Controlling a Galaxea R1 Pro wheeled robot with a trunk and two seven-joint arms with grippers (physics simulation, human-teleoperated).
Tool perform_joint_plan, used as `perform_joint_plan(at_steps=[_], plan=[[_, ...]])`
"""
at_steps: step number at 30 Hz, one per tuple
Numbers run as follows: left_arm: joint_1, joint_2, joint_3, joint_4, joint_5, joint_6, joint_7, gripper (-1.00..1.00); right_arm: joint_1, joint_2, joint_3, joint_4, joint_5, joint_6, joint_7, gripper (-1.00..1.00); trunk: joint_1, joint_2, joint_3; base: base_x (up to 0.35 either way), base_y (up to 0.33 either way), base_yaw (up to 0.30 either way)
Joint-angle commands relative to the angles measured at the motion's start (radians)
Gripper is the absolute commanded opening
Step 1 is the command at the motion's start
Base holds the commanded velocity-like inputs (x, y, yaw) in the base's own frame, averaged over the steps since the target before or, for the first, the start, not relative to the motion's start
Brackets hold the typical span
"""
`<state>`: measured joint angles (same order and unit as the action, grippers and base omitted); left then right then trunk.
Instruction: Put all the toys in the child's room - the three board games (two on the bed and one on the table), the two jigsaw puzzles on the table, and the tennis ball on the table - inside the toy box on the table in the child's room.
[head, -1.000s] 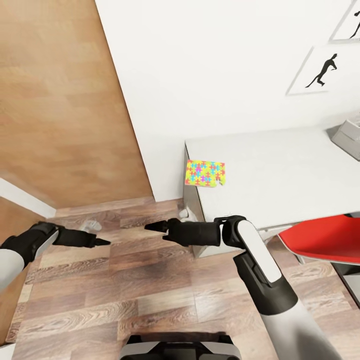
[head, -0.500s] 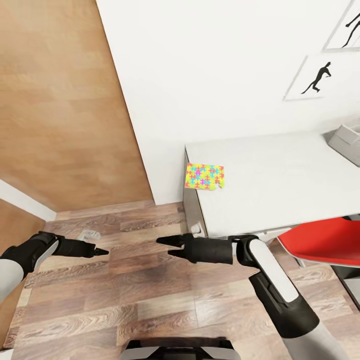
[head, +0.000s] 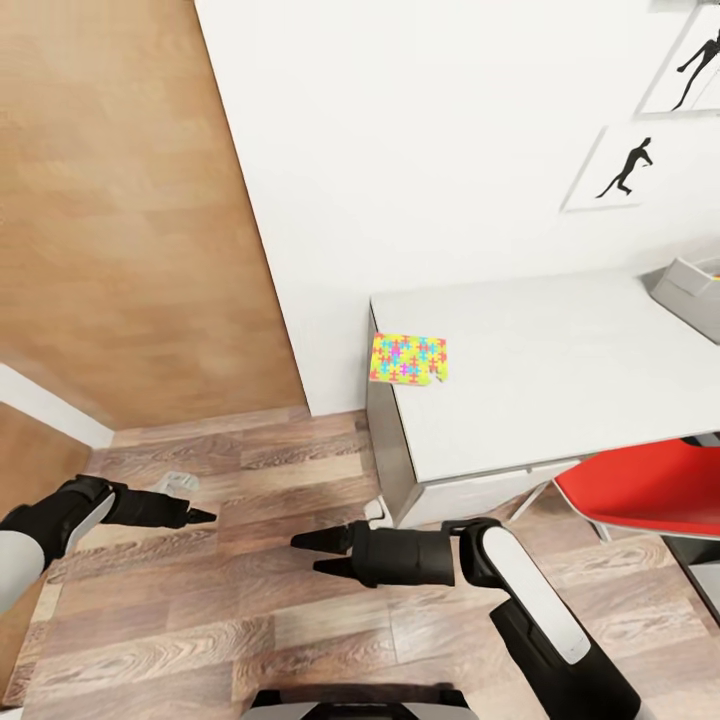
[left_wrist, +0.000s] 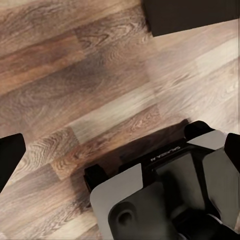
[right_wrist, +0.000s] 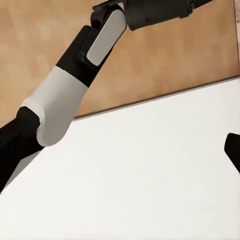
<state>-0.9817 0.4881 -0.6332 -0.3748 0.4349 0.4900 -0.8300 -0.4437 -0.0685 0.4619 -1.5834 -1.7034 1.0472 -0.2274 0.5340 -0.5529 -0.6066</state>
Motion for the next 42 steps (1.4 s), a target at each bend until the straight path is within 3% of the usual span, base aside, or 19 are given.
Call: perform_joint_plan(at_steps=[1,7,26,32,42], plan=[[0.000,0.002,-0.003,-0.001,0.009,0.008,0.000,1.00,-0.001,-0.001,0.002,-0.001,-0.010,0.000,-0.010,1.00,0.000,-0.001,0.000,0.000,0.000,0.000],[0.002,-0.010,0.015,-0.001,0.010,0.010,0.002,1.00,0.000,-0.014,-0.010,-0.001,-0.009,0.000,-0.011,1.00,0.000,-0.001,0.008,-0.065,0.006,0.000],[0.022,-0.031,0.016,-0.001,0.006,0.007,0.013,1.00,0.000,-0.015,-0.017,-0.001,0.000,-0.004,-0.014,1.00,0.000,-0.001,0.024,-0.075,0.015,-0.036],[0.026,-0.051,0.015,0.002,0.006,0.008,0.018,1.00,0.000,-0.016,-0.017,-0.001,0.005,-0.006,-0.015,1.00,0.000,-0.001,0.032,-0.001,0.000,-0.145],[0.041,-0.060,0.015,0.016,0.002,0.007,0.089,1.00,0.000,-0.012,-0.010,-0.001,0.010,-0.016,-0.075,1.00,0.000,-0.001,0.045,0.000,0.000,-0.168]])
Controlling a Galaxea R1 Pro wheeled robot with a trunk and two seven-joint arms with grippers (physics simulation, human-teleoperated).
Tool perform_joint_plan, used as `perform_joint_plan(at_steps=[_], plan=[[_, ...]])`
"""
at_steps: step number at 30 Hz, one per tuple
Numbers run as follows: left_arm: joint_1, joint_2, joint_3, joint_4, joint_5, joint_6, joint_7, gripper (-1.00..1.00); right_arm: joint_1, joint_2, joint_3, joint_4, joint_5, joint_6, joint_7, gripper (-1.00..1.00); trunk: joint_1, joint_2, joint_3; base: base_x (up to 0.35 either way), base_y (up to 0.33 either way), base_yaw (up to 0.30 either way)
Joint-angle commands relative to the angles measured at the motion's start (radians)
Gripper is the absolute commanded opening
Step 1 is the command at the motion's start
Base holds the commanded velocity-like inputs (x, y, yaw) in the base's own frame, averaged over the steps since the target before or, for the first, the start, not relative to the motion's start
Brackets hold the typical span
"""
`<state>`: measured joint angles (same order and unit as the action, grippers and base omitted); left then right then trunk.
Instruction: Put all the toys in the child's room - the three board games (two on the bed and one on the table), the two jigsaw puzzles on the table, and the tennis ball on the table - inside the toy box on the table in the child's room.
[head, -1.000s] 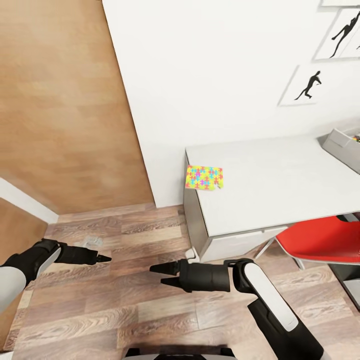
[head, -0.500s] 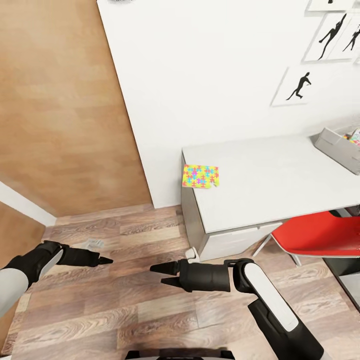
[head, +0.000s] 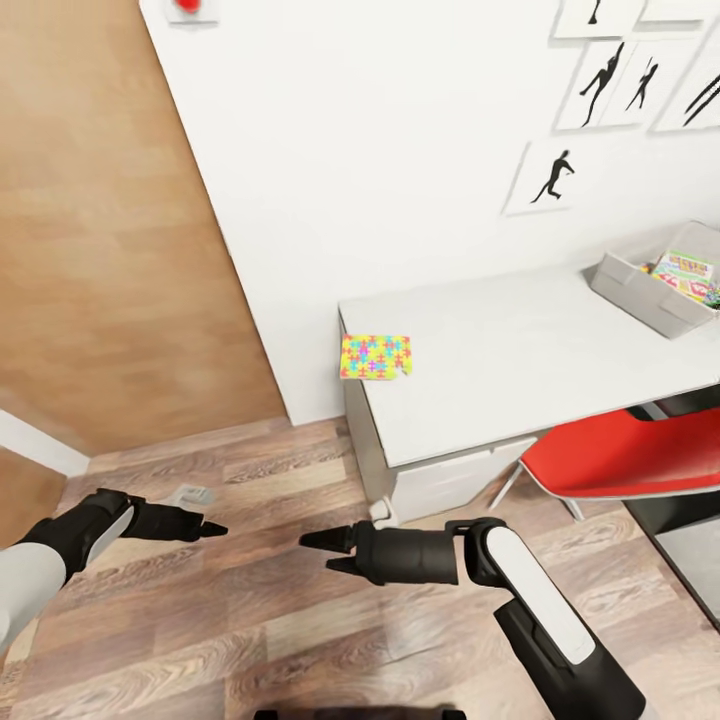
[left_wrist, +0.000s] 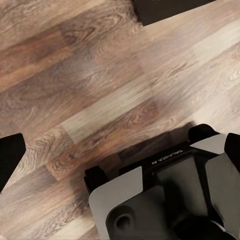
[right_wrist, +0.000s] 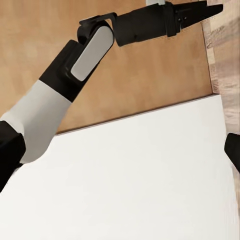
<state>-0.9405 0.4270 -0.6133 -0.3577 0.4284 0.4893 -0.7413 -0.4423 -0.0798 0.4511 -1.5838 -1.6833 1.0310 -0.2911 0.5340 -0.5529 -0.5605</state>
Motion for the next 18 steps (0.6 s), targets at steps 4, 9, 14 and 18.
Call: perform_joint_plan(at_steps=[4,9,14,18], plan=[[0.000,0.002,-0.005,-0.001,0.007,0.008,0.005,1.00,-0.001,0.008,0.006,-0.001,-0.010,0.002,-0.069,1.00,0.000,-0.001,0.004,0.000,0.000,-0.173],[0.000,0.001,-0.005,-0.001,0.007,0.008,0.006,1.00,-0.001,0.012,0.021,0.001,-0.010,0.004,-0.129,1.00,0.000,-0.001,0.012,0.000,0.016,-0.086],[0.000,0.001,-0.005,-0.001,0.007,0.008,0.006,1.00,-0.001,0.016,0.034,0.001,-0.010,0.002,-0.145,1.00,0.000,-0.001,0.020,0.000,0.004,-0.015],[0.000,0.001,-0.005,-0.001,0.007,0.008,0.007,1.00,-0.001,0.025,0.040,0.001,-0.009,0.002,-0.148,1.00,0.000,-0.001,0.027,0.000,0.001,-0.004]])
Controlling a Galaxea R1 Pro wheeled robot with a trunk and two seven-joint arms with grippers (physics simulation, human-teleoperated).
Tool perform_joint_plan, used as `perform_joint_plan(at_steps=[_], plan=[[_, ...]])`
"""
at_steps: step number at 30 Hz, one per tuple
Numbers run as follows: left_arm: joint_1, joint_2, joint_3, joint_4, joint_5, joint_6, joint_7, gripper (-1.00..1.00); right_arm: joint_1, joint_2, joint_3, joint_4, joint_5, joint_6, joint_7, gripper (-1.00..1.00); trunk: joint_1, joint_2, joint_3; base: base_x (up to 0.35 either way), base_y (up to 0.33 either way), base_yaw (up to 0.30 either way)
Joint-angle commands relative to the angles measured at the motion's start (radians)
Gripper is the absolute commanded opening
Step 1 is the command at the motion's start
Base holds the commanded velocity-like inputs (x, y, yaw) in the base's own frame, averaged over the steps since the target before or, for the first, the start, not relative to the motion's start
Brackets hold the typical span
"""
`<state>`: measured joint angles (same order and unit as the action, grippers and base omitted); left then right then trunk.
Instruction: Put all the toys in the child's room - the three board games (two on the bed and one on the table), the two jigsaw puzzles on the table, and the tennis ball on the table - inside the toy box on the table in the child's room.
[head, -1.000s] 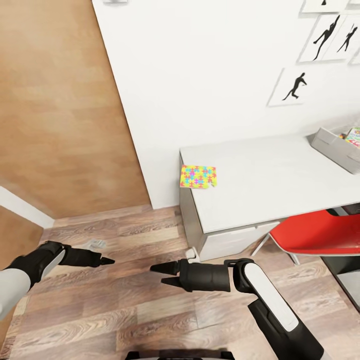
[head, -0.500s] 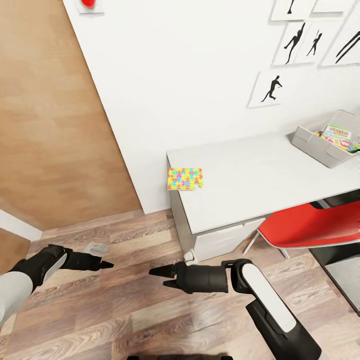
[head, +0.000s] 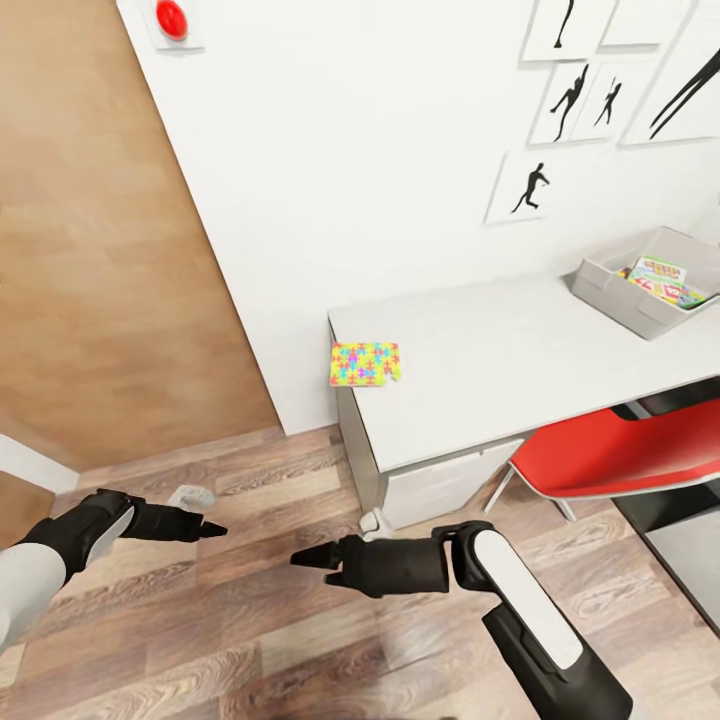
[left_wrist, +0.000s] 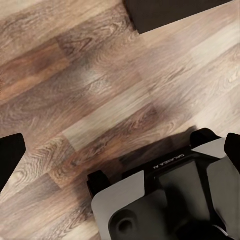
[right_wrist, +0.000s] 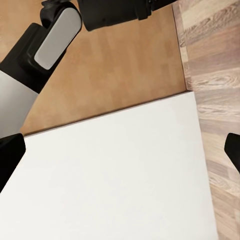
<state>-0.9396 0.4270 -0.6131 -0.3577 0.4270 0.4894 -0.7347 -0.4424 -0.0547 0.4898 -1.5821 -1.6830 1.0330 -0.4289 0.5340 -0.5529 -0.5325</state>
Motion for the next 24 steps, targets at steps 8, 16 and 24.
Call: perform_joint_plan(at_steps=[8,16,24], plan=[[-0.001,0.001,-0.005,-0.001,0.009,0.008,0.001,1.00,-0.001,0.005,0.004,-0.001,0.003,-0.004,-0.013,1.00,0.000,-0.001,0.012,0.000,0.000,0.000],[-0.001,0.001,-0.005,-0.001,0.007,0.006,0.001,1.00,-0.001,0.034,0.003,-0.001,0.090,-0.004,-0.012,1.00,0.000,-0.001,0.026,0.000,0.000,0.000],[-0.001,0.001,-0.005,-0.001,0.007,-0.001,0.001,1.00,-0.001,0.051,0.003,-0.001,0.098,-0.005,-0.013,1.00,0.000,-0.001,0.039,0.000,0.000,0.000]])
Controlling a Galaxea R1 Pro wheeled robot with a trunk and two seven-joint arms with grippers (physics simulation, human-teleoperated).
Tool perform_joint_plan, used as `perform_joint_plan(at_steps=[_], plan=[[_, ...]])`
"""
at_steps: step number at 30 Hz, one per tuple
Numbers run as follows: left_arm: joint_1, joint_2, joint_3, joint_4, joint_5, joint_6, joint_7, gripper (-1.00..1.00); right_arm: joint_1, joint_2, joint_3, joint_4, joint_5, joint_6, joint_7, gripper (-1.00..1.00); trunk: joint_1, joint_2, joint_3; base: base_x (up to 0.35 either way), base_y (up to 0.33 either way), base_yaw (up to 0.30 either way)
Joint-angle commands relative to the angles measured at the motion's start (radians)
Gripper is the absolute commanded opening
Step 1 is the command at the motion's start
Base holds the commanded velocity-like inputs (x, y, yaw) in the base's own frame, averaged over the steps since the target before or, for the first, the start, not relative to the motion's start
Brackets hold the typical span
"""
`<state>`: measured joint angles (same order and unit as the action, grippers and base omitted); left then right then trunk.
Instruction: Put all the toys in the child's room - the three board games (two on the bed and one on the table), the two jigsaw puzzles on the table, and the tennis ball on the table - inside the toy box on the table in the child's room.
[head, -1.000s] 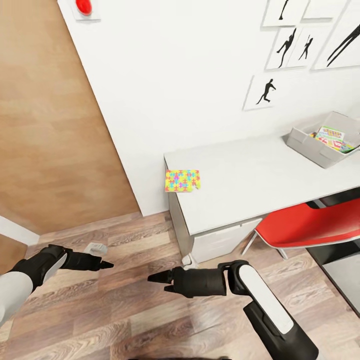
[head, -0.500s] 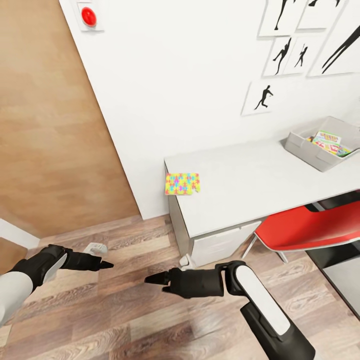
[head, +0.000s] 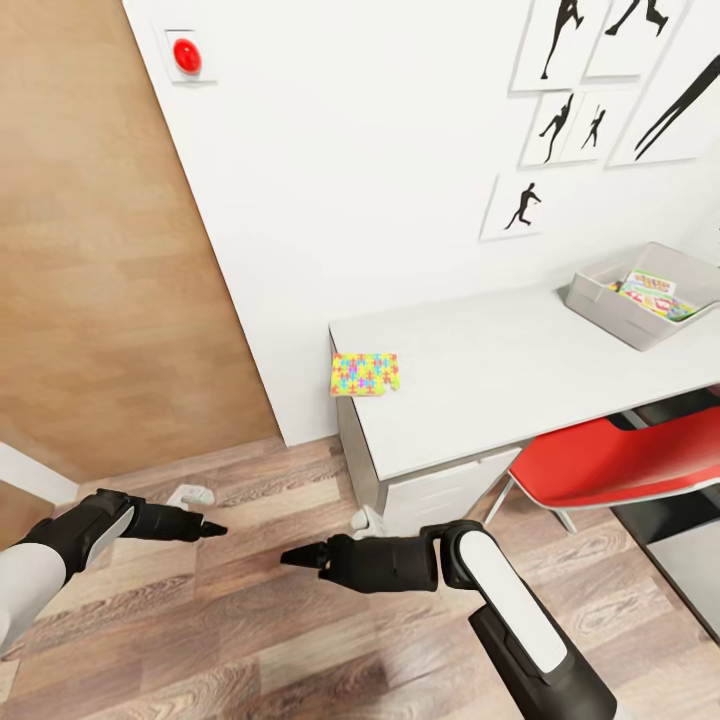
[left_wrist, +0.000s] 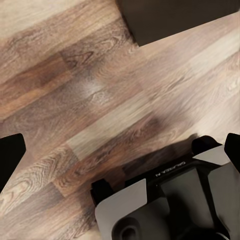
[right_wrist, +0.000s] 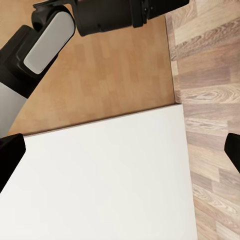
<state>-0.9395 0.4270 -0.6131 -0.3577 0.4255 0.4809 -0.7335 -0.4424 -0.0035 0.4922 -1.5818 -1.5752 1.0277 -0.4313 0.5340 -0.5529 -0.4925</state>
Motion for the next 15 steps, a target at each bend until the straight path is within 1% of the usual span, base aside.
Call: perform_joint_plan(at_steps=[1,3,6,15], plan=[[-0.001,0.001,-0.005,-0.001,0.009,-0.005,0.000,1.00,-0.001,0.000,0.001,-0.001,-0.009,0.000,-0.010,1.00,0.000,-0.001,0.000,0.000,0.000,0.000],[-0.001,0.001,-0.005,0.000,0.010,-0.031,0.000,1.00,-0.001,0.000,0.000,-0.001,-0.009,0.000,-0.011,1.00,0.000,-0.001,0.004,0.000,0.000,0.000],[-0.001,0.002,-0.005,0.000,0.010,-0.045,0.000,1.00,-0.001,0.001,0.001,-0.001,-0.009,-0.002,-0.012,1.00,0.000,-0.001,0.009,0.000,0.000,0.000],[-0.001,0.002,-0.007,0.000,0.010,-0.051,0.000,1.00,-0.001,0.002,0.002,0.002,-0.002,-0.003,-0.034,1.00,0.000,-0.001,0.024,0.000,0.000,0.000]])
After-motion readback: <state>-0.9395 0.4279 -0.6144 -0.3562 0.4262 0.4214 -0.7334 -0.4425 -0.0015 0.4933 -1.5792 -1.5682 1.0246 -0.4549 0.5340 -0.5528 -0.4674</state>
